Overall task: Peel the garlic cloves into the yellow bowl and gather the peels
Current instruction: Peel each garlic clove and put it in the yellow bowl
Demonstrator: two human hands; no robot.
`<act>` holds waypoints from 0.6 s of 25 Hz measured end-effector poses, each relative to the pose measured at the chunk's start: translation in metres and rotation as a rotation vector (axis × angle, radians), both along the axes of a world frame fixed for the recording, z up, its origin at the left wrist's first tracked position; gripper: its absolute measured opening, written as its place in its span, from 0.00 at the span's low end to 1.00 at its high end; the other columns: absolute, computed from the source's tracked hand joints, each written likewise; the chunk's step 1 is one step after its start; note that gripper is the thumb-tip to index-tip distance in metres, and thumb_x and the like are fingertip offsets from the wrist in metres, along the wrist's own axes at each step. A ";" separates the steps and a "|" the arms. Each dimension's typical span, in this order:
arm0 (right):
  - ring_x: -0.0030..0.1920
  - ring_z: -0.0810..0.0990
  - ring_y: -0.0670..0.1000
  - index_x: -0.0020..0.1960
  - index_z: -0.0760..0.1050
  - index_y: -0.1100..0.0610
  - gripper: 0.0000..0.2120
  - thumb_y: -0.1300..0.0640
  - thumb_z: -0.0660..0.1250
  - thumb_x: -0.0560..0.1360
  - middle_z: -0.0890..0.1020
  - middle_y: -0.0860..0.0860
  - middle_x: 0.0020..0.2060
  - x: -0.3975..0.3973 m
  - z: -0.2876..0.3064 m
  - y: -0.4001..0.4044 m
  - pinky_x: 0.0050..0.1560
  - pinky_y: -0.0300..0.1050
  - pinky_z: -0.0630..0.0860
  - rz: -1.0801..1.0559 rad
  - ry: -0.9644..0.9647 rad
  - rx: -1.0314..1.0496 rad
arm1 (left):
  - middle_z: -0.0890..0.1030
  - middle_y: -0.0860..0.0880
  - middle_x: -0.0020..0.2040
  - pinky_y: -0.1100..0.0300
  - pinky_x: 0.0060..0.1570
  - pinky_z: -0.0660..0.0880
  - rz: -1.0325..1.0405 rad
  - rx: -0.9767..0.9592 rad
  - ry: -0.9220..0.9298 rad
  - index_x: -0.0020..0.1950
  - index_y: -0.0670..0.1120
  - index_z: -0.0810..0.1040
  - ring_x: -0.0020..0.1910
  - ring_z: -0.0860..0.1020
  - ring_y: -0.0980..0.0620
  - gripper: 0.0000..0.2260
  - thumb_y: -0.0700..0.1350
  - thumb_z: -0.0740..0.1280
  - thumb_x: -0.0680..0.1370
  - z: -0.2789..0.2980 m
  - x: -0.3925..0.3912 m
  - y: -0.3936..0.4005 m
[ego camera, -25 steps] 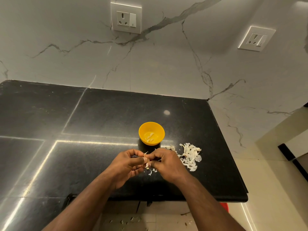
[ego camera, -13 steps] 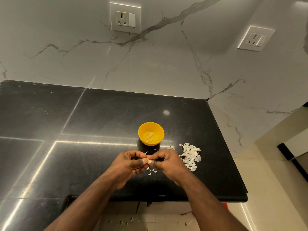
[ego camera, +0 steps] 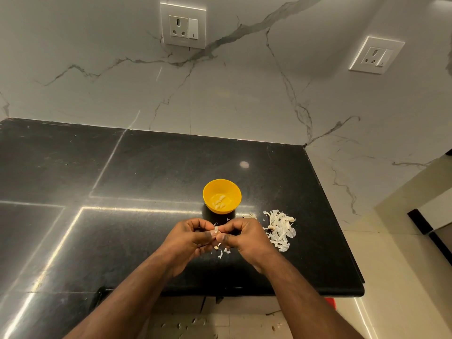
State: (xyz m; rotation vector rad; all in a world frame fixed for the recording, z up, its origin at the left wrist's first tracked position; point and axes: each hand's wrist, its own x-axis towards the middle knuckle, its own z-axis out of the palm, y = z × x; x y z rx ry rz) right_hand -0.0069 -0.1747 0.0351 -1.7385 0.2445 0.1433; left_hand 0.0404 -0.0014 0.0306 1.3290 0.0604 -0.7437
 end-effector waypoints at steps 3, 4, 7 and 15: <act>0.43 0.84 0.53 0.49 0.85 0.60 0.06 0.66 0.75 0.73 0.87 0.56 0.44 0.001 -0.002 0.000 0.48 0.48 0.81 -0.034 0.023 0.083 | 0.84 0.40 0.43 0.56 0.43 0.80 -0.009 -0.024 0.031 0.49 0.38 0.80 0.41 0.83 0.48 0.04 0.31 0.69 0.77 0.000 0.001 0.000; 0.40 0.82 0.53 0.48 0.85 0.61 0.05 0.66 0.74 0.73 0.86 0.59 0.43 0.001 -0.003 0.001 0.44 0.47 0.80 -0.051 0.034 0.109 | 0.84 0.40 0.43 0.56 0.43 0.80 -0.009 -0.026 0.032 0.49 0.38 0.80 0.41 0.83 0.48 0.04 0.31 0.68 0.77 0.000 0.001 -0.001; 0.34 0.76 0.50 0.47 0.84 0.64 0.03 0.67 0.72 0.74 0.82 0.59 0.35 0.002 -0.004 0.003 0.36 0.42 0.74 -0.096 0.070 0.183 | 0.83 0.40 0.43 0.57 0.43 0.80 -0.015 -0.027 0.022 0.49 0.38 0.81 0.41 0.83 0.48 0.05 0.31 0.67 0.78 0.001 0.000 -0.002; 0.34 0.79 0.48 0.49 0.83 0.61 0.06 0.64 0.66 0.80 0.83 0.53 0.35 0.002 0.002 0.002 0.38 0.42 0.77 -0.073 0.121 0.234 | 0.84 0.40 0.43 0.57 0.43 0.80 0.017 -0.053 0.067 0.47 0.40 0.82 0.41 0.83 0.48 0.04 0.33 0.69 0.77 0.001 0.000 -0.001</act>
